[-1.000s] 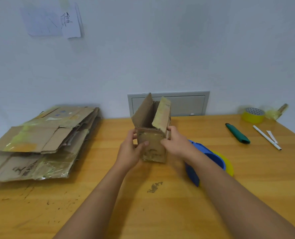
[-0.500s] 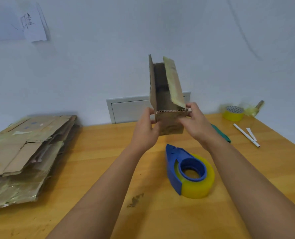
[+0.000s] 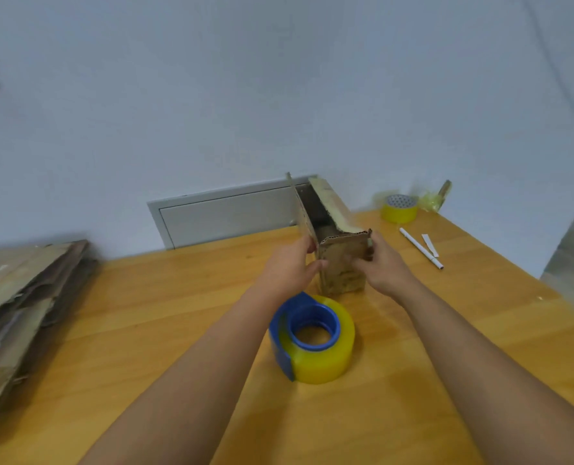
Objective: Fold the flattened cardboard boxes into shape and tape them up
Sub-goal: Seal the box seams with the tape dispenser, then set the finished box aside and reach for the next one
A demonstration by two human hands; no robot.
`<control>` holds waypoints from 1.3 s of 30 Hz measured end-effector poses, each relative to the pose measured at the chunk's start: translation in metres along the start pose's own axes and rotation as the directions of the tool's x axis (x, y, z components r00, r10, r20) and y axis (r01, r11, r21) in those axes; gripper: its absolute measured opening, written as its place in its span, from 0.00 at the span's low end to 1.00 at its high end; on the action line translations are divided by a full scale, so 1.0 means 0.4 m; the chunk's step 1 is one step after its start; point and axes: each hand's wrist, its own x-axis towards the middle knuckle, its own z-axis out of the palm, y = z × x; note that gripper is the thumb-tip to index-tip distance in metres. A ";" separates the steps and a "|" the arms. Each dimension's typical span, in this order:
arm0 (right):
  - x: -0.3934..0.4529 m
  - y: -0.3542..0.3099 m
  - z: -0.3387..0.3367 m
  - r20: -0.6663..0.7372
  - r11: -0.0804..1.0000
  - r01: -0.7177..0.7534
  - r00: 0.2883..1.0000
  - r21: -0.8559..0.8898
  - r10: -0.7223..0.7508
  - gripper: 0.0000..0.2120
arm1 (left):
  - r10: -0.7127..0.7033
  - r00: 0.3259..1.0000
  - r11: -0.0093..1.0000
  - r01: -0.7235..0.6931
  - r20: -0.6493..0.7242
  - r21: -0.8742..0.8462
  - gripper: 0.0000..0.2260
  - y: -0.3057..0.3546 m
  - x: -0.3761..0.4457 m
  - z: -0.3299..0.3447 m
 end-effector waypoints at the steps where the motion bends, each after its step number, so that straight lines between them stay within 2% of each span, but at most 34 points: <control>1: -0.002 0.010 -0.001 -0.019 0.999 0.011 1.000 -0.043 -0.012 0.17 | -0.001 1.000 0.999 0.001 -0.001 0.041 0.18 0.002 0.001 0.006; 3: -0.008 0.027 0.001 -0.093 0.984 0.046 0.994 -0.174 -0.063 0.18 | 0.013 1.000 0.990 -0.011 -0.010 0.144 0.20 0.009 -0.003 0.012; 5: -0.024 0.037 0.006 -0.198 0.934 0.045 0.973 -0.353 -0.122 0.21 | 0.088 0.995 0.958 -0.074 -0.040 0.278 0.21 0.014 -0.023 0.018; 7: -0.050 0.049 0.009 -0.277 0.879 0.052 0.939 -0.474 -0.204 0.21 | 0.161 0.984 0.931 -0.126 -0.075 0.343 0.22 0.018 -0.054 0.027; 10: -0.090 0.061 0.008 -0.211 0.733 0.195 0.882 -0.651 -0.422 0.11 | 0.182 0.982 0.917 -0.150 -0.054 0.369 0.22 0.024 -0.086 0.039; 12: -0.103 0.063 0.007 -0.066 0.650 0.277 0.890 -0.708 -0.452 0.12 | 0.160 0.987 0.905 -0.152 0.014 0.397 0.22 0.028 -0.090 0.045; 14: -0.108 0.062 0.012 0.046 0.642 0.288 0.929 -0.710 -0.367 0.20 | 0.108 0.989 0.896 -0.141 0.100 0.420 0.24 0.029 -0.083 0.049; 19: -0.083 0.073 0.022 0.106 0.676 0.217 0.974 -0.704 -0.203 0.30 | -0.033 0.969 0.857 -0.099 0.246 0.505 0.27 0.037 -0.040 0.058; 26: -0.039 0.096 0.019 0.117 0.663 0.193 0.980 -0.723 -0.158 0.33 | -0.017 0.958 0.823 -0.150 0.287 0.548 0.25 0.070 0.030 0.063; 32: -0.052 0.106 0.009 0.138 0.645 0.205 0.979 -0.737 -0.153 0.33 | -0.040 0.951 0.836 -0.137 0.306 0.532 0.26 0.068 0.024 0.076; 35: -0.078 0.081 0.007 0.105 0.659 0.231 0.969 -0.716 -0.225 0.30 | -0.027 0.955 0.840 -0.139 0.295 0.525 0.26 0.062 -0.002 0.058; 39: -0.114 0.010 0.030 -0.008 0.652 0.353 0.876 -0.671 -0.483 0.23 | -0.003 0.978 0.823 -0.115 0.206 0.556 0.28 0.032 -0.051 -0.006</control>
